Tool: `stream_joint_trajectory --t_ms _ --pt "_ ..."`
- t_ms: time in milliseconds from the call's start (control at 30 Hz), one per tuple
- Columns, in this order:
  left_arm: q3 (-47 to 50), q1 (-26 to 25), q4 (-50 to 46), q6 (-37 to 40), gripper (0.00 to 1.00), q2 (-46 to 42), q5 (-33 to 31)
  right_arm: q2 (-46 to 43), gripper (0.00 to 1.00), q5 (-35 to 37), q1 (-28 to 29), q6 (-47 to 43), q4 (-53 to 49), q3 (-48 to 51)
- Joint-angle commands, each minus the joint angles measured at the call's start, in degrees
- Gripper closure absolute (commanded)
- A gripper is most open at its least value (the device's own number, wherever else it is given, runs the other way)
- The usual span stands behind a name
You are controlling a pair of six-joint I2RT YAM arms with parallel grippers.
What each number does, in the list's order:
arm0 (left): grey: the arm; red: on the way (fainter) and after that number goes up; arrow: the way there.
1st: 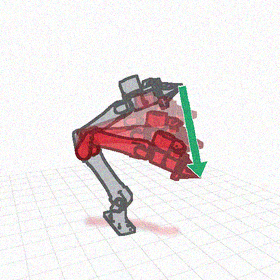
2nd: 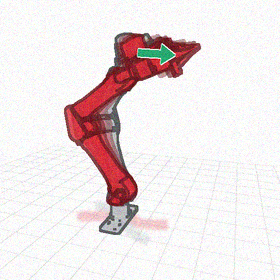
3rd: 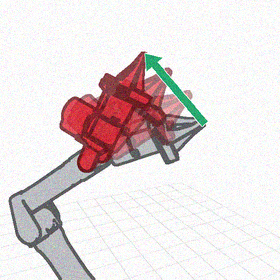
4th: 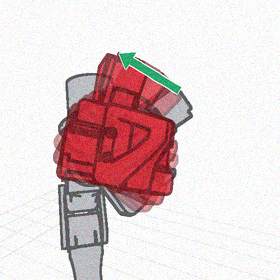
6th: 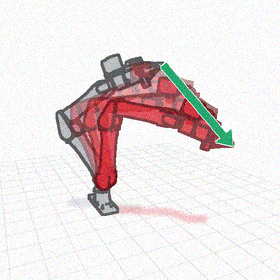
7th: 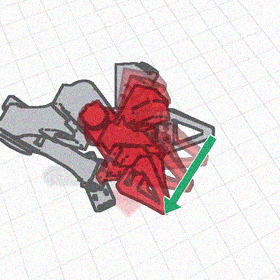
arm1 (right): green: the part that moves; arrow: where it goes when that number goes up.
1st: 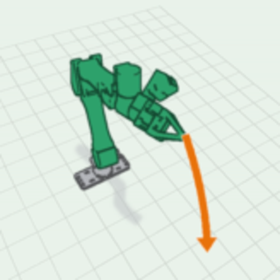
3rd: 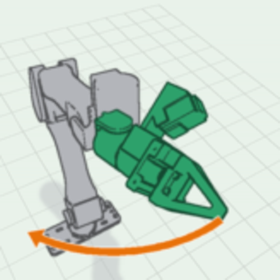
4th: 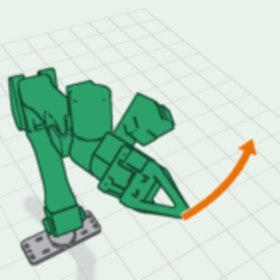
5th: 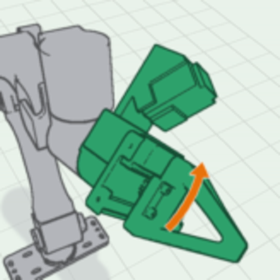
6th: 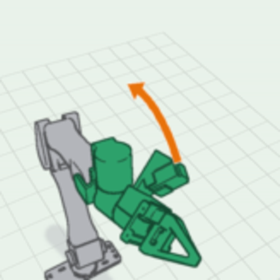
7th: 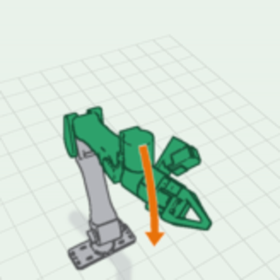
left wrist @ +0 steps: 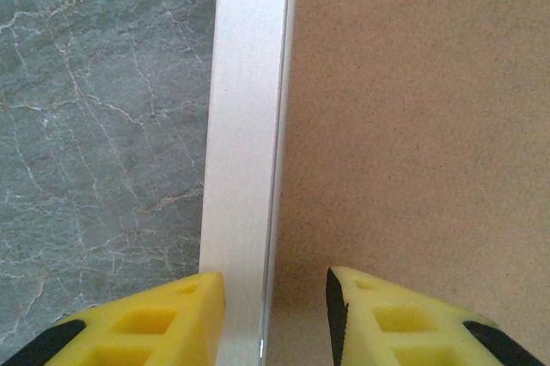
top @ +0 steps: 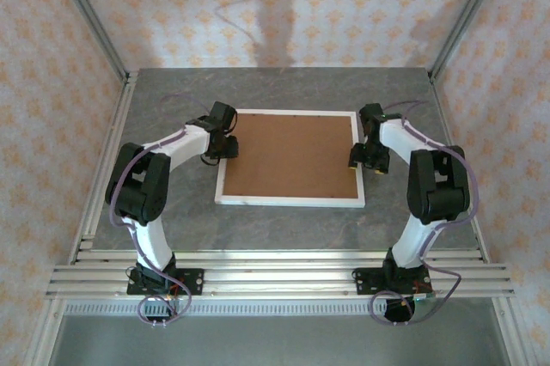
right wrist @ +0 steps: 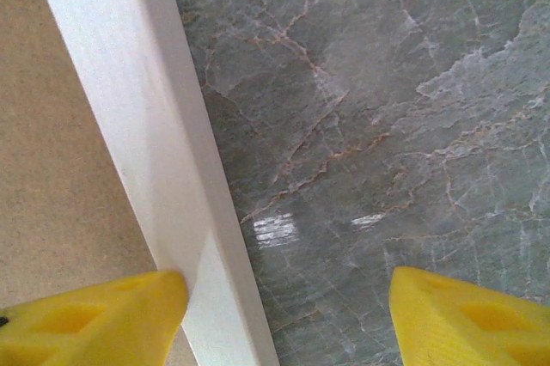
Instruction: Put the photo into the frame
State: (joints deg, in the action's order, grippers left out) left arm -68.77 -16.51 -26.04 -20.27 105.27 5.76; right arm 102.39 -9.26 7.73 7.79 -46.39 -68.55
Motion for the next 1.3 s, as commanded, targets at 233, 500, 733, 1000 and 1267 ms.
stream_joint_trajectory --t_ms 233,500,733,1000,1267 --pt "4.5 -1.2 3.6 -3.7 0.62 1.9 3.6 7.0 0.3 -1.3 7.1 4.6 -0.9 1.0" --pt "4.9 -1.7 4.1 -4.2 0.62 1.2 3.9 7.4 0.28 -2.5 8.5 5.1 0.8 0.3" --pt "5.5 -1.8 5.4 -5.2 0.62 1.2 5.2 5.5 0.26 -13.8 7.8 3.4 6.6 2.8" --pt "5.9 -1.9 5.5 -5.6 0.62 0.0 5.5 2.8 0.26 -19.5 1.8 0.7 8.0 5.2" --pt "2.9 -1.3 2.3 -4.0 0.6 -2.1 3.5 -4.6 0.26 -16.0 -0.1 -1.4 3.0 -0.1"
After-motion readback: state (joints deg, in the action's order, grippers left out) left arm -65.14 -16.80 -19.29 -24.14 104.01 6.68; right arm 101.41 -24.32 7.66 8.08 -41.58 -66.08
